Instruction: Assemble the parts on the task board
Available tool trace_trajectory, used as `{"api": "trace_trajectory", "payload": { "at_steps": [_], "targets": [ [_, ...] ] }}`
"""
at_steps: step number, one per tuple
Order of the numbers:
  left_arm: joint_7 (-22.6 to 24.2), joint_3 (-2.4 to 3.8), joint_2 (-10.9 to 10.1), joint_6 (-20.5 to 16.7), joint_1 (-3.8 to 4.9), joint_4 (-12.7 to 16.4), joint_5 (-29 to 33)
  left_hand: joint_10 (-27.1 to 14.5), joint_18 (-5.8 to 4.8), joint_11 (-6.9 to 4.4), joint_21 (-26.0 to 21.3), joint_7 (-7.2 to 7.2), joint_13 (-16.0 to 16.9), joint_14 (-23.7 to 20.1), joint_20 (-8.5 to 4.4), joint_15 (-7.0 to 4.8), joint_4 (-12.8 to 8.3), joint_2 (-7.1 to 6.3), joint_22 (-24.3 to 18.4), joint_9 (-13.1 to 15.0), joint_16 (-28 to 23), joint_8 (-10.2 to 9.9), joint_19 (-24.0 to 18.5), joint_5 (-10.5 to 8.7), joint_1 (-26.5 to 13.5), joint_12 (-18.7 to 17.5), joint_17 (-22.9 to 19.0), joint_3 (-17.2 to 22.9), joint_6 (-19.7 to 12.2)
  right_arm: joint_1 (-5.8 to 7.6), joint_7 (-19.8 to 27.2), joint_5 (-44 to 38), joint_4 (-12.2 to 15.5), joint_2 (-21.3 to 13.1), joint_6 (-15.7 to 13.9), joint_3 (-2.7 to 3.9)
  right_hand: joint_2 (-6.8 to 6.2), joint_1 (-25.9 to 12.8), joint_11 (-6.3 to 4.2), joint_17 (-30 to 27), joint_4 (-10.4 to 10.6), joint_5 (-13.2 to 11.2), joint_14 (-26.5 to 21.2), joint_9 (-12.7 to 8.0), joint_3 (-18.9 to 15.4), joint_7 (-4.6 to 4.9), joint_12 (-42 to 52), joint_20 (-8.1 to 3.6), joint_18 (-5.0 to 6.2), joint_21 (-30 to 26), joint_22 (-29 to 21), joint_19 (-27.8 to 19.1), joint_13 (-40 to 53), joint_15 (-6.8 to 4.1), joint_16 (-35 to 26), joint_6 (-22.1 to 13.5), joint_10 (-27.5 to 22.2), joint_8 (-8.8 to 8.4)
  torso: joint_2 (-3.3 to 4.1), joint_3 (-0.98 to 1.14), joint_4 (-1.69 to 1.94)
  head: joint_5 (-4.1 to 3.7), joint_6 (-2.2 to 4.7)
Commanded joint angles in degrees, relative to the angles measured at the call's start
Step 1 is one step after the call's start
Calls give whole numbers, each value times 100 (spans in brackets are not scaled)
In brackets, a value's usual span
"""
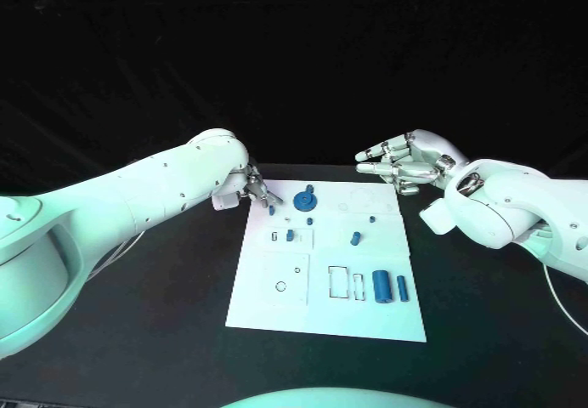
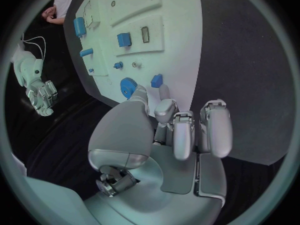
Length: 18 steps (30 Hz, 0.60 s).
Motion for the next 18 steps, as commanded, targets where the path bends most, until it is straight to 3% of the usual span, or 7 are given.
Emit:
{"api": "trace_trajectory", "payload": {
  "at_steps": [1,18],
  "targets": [
    [-37,2,25,142,-5,-25,-52,-1,-22,-37,-11,-9,2,613,6,-11,-28,2,728,-9,14,16,192,-22,58,3,1509,8,24,-4,53,-43,2,5,81,0,48,-5,5,7,0,37,159,-6,-42,10,-4,19,100,-26,-4,-34,1,-3,0,-8,-22,-16,-3,1,10,1,-2],
    [-52,2,49,237,-26,-33,44,4,-23,-41,-10,-13,0,613,1,-14,-56,52,735,-14,14,21,194,-21,162,4,1509,42,32,-4,55,-43,9,6,82,0,65,0,4,8,5,46,160,-6,-43,10,4,20,99,-25,0,-31,5,-3,-1,-7,-20,-15,0,5,5,15,-9]
  ]
}}
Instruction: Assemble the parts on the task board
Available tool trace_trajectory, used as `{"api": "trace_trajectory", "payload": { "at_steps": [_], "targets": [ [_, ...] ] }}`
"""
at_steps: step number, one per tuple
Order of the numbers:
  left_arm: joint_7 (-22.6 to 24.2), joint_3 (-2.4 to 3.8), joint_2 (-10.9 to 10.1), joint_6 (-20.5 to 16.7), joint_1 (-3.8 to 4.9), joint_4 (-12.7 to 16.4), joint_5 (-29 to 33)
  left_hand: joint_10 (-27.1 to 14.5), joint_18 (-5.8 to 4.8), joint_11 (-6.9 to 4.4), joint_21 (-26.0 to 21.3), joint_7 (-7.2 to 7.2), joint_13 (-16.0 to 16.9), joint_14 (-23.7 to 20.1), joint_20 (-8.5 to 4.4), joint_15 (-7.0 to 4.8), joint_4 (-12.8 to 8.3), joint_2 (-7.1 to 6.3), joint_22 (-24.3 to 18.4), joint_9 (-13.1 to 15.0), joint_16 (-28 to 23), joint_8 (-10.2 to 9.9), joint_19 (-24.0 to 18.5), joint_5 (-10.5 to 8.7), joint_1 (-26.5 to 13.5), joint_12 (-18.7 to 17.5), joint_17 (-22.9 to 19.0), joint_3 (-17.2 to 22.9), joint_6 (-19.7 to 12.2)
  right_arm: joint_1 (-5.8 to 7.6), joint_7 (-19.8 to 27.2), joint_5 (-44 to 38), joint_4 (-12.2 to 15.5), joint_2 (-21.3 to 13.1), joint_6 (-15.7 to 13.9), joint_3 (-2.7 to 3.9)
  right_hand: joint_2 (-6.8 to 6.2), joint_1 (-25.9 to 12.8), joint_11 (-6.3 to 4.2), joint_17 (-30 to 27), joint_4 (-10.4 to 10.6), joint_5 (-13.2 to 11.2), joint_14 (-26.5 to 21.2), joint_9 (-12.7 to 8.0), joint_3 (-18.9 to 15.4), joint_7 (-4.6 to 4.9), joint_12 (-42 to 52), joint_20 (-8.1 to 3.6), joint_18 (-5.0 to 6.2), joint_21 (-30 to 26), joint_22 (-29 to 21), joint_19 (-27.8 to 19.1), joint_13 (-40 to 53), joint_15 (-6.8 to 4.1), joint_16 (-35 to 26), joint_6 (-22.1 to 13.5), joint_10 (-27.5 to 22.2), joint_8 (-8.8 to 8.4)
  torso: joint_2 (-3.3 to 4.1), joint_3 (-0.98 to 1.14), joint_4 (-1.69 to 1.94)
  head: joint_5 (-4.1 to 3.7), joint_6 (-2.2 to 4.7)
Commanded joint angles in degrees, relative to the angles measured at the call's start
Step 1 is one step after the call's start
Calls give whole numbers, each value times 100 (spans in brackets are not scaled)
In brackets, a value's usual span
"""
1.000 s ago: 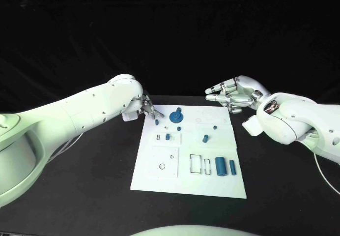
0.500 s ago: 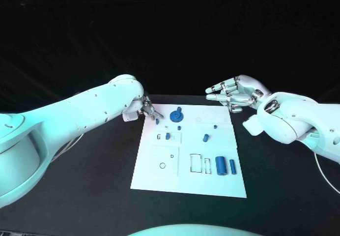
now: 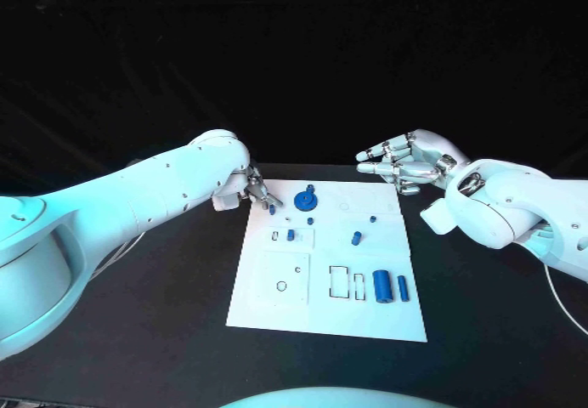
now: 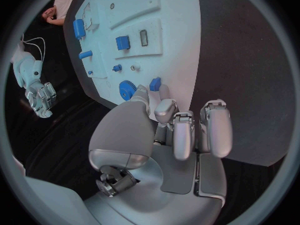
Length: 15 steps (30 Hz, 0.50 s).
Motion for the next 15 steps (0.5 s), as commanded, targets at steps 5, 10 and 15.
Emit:
{"api": "trace_trajectory", "payload": {
  "at_steps": [5,10,15],
  "targets": [
    [-13,1,32,84,-7,-3,-26,0,-23,-43,-13,-14,-8,613,0,-16,-54,37,735,-12,14,22,194,-21,137,-2,1510,33,31,-4,56,-43,9,7,84,0,65,-1,4,4,5,24,159,-6,-43,10,4,19,100,-25,0,-31,5,-3,-1,-7,-20,-15,1,-1,1,2,-9],
    [9,1,38,-3,-14,-14,-81,2,-22,-50,-18,-22,-10,613,-5,-22,-142,137,737,-19,14,20,193,-20,325,-2,1510,138,26,-4,58,-42,10,7,87,0,65,-1,4,4,5,24,159,-6,-43,10,4,19,100,-25,0,-31,5,-3,-1,-7,-20,-15,0,1,-4,-3,-6],
    [53,1,49,-4,-16,-14,-73,-20,-23,-85,-17,-57,-35,613,-27,-51,-427,303,746,-47,14,-19,195,-18,819,-32,1510,449,-29,-4,60,-42,11,8,89,0,65,-1,4,4,5,24,159,-6,-43,10,4,19,100,-25,0,-31,5,-3,-1,-7,-20,-15,2,2,-2,-9,-14]
  ]
}}
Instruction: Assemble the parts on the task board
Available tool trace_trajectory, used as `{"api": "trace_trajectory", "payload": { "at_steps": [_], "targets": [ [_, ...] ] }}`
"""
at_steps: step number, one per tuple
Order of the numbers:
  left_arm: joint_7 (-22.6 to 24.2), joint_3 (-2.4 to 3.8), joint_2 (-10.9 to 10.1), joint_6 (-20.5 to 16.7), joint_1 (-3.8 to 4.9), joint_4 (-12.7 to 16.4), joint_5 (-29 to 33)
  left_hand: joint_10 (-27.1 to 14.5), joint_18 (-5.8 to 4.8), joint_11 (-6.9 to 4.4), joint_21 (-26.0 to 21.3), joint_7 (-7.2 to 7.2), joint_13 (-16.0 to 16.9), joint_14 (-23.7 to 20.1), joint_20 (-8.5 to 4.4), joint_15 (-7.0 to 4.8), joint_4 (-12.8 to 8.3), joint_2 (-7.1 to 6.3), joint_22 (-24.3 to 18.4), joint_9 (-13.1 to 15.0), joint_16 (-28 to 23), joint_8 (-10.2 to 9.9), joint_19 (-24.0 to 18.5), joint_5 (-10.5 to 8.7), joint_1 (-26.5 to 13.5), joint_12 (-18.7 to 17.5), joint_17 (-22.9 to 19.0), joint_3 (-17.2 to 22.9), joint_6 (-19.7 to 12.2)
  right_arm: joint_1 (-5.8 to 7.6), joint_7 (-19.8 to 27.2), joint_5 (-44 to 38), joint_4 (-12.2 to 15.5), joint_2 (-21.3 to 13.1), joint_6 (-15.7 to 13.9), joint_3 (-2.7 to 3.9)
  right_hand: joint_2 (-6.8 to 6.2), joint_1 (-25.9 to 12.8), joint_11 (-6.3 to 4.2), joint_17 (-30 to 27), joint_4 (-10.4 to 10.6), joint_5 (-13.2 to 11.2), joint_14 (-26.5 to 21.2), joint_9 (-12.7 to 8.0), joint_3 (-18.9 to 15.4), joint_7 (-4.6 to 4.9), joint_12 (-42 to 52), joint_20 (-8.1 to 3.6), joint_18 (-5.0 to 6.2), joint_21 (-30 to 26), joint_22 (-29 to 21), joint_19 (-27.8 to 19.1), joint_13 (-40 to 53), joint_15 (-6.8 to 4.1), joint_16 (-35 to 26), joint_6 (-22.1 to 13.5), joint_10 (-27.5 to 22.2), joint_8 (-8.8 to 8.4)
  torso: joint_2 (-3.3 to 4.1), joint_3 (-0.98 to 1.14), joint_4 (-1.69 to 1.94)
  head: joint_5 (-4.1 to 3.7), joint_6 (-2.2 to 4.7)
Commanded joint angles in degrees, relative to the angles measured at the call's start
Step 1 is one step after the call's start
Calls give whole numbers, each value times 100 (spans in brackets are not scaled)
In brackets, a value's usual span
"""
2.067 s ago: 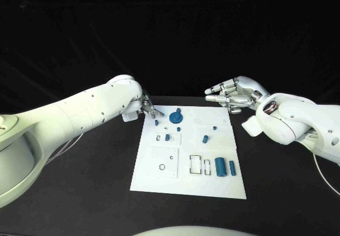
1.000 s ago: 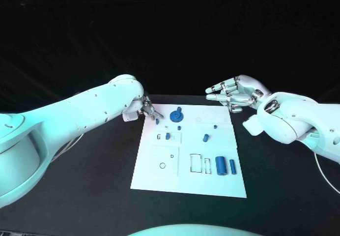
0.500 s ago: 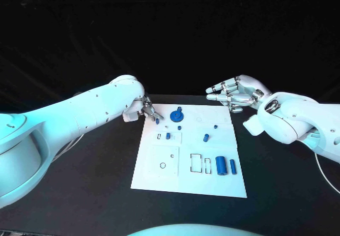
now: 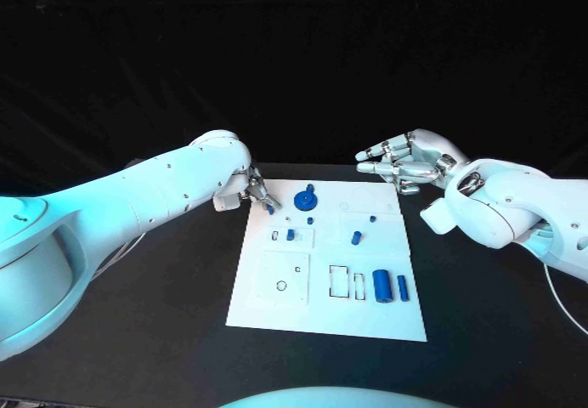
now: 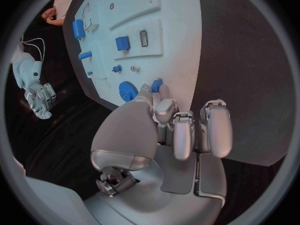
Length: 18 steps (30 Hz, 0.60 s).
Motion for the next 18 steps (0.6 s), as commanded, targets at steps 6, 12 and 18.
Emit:
{"api": "trace_trajectory", "payload": {
  "at_steps": [6,12,18],
  "targets": [
    [103,1,49,76,-7,-13,25,-51,-24,-38,-23,-34,-55,599,-43,-45,-272,119,753,-82,14,-106,192,-15,453,-90,1506,445,-61,-4,59,-42,12,10,87,0,77,5,4,-2,8,31,158,-6,-45,11,-4,20,101,-30,-7,-35,-5,-3,-8,-8,-28,-15,0,1,3,-8,-7],
    [125,-1,62,109,-14,-59,119,-108,-21,49,-39,63,-171,599,-24,21,-502,-56,765,-196,14,-237,187,136,605,-231,1506,1589,-135,-4,56,-42,20,-1,89,0,79,5,4,-2,10,31,157,-6,-46,11,-2,20,101,-31,-8,-35,-4,-3,-8,-8,-28,-14,-8,3,3,-4,-18],
    [146,-4,0,116,-16,-43,240,-94,-17,65,-54,121,-275,599,30,67,-737,-634,785,-203,14,-238,188,247,103,-308,1506,3101,-148,-4,51,-41,25,-15,93,0,79,5,4,-2,10,31,157,-6,-46,11,-2,20,101,-31,-8,-35,-4,-3,-8,-8,-28,-14,-4,3,-2,-8,-8]
  ]
}}
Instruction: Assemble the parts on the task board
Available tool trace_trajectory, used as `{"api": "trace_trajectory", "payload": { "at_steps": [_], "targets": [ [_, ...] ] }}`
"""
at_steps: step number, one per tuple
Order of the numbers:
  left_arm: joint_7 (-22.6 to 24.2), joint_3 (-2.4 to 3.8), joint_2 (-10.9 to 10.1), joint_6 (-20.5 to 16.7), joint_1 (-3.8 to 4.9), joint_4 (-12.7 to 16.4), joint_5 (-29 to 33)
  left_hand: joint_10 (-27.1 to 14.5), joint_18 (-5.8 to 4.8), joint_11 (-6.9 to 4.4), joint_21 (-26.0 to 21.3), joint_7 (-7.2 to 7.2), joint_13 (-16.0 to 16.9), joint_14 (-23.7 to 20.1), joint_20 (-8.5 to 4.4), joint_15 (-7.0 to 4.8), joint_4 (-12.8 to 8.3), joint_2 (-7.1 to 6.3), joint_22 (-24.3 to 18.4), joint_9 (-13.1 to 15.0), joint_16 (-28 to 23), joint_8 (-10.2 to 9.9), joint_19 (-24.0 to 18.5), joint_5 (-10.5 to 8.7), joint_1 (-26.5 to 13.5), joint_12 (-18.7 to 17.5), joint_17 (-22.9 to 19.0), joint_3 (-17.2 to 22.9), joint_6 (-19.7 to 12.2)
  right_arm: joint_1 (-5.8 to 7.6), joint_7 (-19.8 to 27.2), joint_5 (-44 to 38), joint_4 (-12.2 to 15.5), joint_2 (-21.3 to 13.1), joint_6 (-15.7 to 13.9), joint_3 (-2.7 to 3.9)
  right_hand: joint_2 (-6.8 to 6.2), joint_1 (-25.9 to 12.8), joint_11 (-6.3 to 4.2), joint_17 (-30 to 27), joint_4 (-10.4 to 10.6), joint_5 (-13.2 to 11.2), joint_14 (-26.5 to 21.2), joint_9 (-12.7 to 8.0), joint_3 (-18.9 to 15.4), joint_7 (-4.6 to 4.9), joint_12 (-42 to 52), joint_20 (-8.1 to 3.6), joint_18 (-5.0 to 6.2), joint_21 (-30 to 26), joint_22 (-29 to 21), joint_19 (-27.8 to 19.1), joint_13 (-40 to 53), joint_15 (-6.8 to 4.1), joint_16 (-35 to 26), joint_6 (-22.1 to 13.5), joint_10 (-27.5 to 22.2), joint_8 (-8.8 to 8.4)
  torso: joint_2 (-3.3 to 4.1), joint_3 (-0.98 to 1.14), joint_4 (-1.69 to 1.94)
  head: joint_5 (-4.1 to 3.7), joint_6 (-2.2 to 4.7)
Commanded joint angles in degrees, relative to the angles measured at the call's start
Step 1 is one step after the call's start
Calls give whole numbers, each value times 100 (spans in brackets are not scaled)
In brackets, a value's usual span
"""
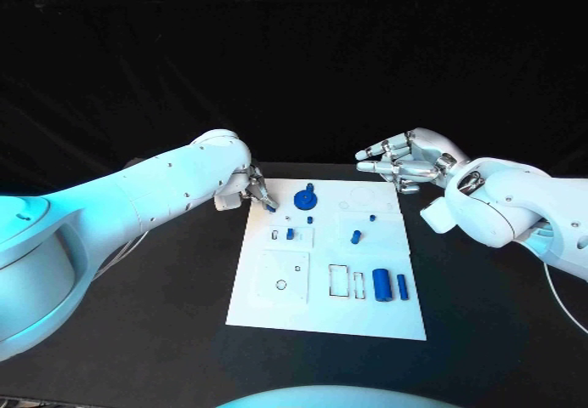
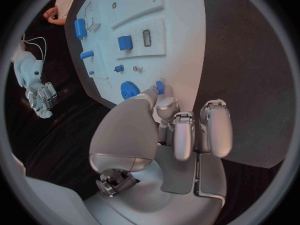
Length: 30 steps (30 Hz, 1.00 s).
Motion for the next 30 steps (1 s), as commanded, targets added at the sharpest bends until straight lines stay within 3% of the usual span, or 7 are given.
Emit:
{"api": "trace_trajectory", "payload": {
  "at_steps": [1,8,12,17,21,24,30],
  "targets": [
    [82,-1,-47,73,-4,41,164,27,-20,32,-33,51,-17,612,46,41,-862,-205,787,30,14,45,187,77,-238,-34,1507,1237,7,-3,49,-41,14,-3,87,0,56,-18,4,-1,-6,31,157,-6,-30,11,-2,20,101,-31,-8,-35,-4,-3,-9,-8,-28,-14,2,0,-2,-7,12],
    [234,-4,-253,-251,-4,329,298,114,-29,31,-7,30,37,612,43,38,-1105,-429,830,145,14,197,207,470,-607,38,1507,1877,35,-3,46,-40,19,-19,88,0,56,-18,4,-1,-6,31,157,-6,-30,11,-2,20,101,-31,-8,-35,-4,-3,-9,-8,-28,-14,-7,1,11,-10,15],
    [320,-9,-490,-528,-4,724,474,154,-37,22,24,18,59,612,35,26,-1207,-501,862,184,14,252,225,712,-737,69,1507,2029,60,-3,41,-39,21,-31,89,0,56,-18,4,-1,-6,31,157,-6,-30,11,-2,20,101,-31,-8,-35,-4,-3,-9,-8,-28,-14,0,-1,8,-1,15],
    [428,-16,-859,-890,-13,1361,598,172,-43,10,43,5,34,612,27,18,-1274,-554,882,203,14,283,236,805,-813,56,1507,2091,86,-3,35,-38,26,-46,92,-1,59,-22,5,-6,0,34,156,-5,-37,12,-7,20,102,-36,-15,-39,-11,-2,-14,-7,-34,-14,0,-2,5,1,6],
    [506,-39,-1096,-1103,-79,1736,625,236,-47,-7,61,-14,78,612,15,6,-1333,-621,900,211,14,309,247,908,-871,102,1507,2118,130,-3,28,-36,31,-59,96,-1,59,-22,5,-6,0,34,156,-5,-37,12,-7,20,102,-36,-15,-39,-11,-2,-14,-7,-34,-14,-5,-1,11,6,4],
    [556,-73,-1255,-1230,-150,1989,603,306,-48,-27,63,-36,117,612,-4,-10,-1380,-684,907,209,14,326,252,1139,-947,140,1507,2121,180,-3,25,-36,35,-72,96,-1,59,-22,5,-6,0,34,156,-5,-37,12,-7,20,102,-36,-15,-39,-11,-2,-14,-7,-34,-14,-8,-4,17,0,4],
    [588,-97,-1451,-1252,-268,2331,481,370,-56,-39,88,-51,185,612,-15,-19,-1406,-730,930,201,14,335,266,1230,-994,201,1507,2087,222,-3,22,-36,39,-86,97,-3,59,-22,5,-6,0,34,156,-5,-37,12,-7,20,102,-36,-15,-39,-11,-2,-14,-7,-34,-14,-14,-9,31,9,-18]
  ]
}}
